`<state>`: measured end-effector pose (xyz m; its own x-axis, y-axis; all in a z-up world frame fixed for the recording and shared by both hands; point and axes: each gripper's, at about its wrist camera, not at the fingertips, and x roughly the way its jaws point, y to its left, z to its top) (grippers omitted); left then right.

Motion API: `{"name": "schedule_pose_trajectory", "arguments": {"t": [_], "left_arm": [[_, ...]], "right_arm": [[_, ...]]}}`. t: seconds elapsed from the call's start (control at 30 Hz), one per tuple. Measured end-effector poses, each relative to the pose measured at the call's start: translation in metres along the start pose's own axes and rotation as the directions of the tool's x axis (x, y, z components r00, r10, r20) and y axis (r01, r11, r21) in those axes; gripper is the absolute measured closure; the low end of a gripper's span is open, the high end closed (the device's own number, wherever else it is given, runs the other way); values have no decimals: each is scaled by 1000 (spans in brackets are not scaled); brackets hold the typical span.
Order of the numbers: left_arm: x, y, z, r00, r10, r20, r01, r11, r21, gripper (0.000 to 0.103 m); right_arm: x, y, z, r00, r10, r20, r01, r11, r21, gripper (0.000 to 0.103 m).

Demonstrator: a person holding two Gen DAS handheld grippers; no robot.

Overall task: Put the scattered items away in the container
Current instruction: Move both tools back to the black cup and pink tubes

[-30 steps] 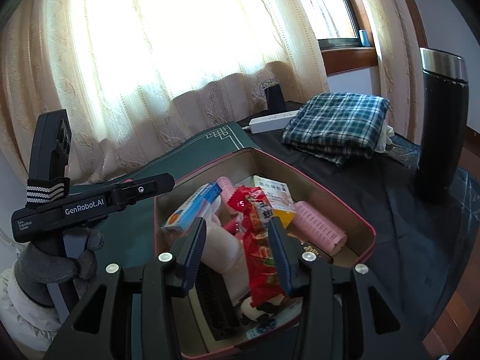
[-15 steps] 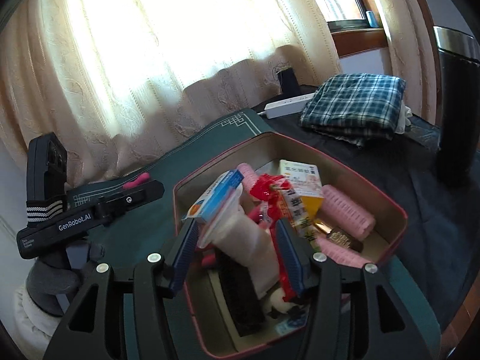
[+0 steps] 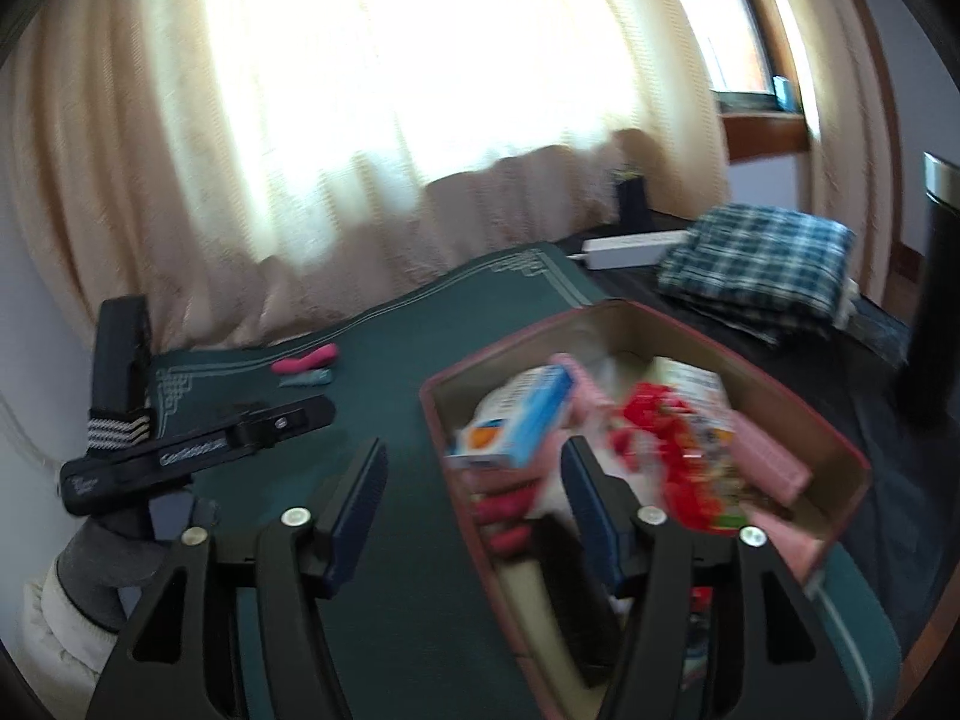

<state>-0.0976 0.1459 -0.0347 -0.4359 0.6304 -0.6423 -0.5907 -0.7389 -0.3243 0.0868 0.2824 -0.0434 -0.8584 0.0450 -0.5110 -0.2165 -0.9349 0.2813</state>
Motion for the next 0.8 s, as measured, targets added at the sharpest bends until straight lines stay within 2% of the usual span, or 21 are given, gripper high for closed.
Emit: {"name": "schedule_pose_trajectory", "arguments": {"t": [0.17,0.27,0.4,0.6,0.7,0.8], "left_arm": [[-9,33,-2,999,50,11,-49,998,-47,25],[-17,55,-2,994,105,24,-103,993,-60,25],[-31,91,-2,983,178,43,-174,981,-81,25],[-48,151,2,950,305,73,-294,947,-131,25],[-47,172,7,940,332,76,-321,938,-129,25],[-37,186,10,938,342,53,-336,937,-100,25]], "right_arm": [[17,32,-9,997,59,-49,-62,996,-57,30],[31,49,-20,991,88,-97,-96,992,-79,28],[52,70,-36,977,124,-176,-146,983,-116,27],[75,88,-52,949,161,-270,-201,971,-130,27],[82,92,-54,942,164,-293,-208,970,-126,27],[88,95,-56,936,163,-311,-211,969,-129,27]]}}
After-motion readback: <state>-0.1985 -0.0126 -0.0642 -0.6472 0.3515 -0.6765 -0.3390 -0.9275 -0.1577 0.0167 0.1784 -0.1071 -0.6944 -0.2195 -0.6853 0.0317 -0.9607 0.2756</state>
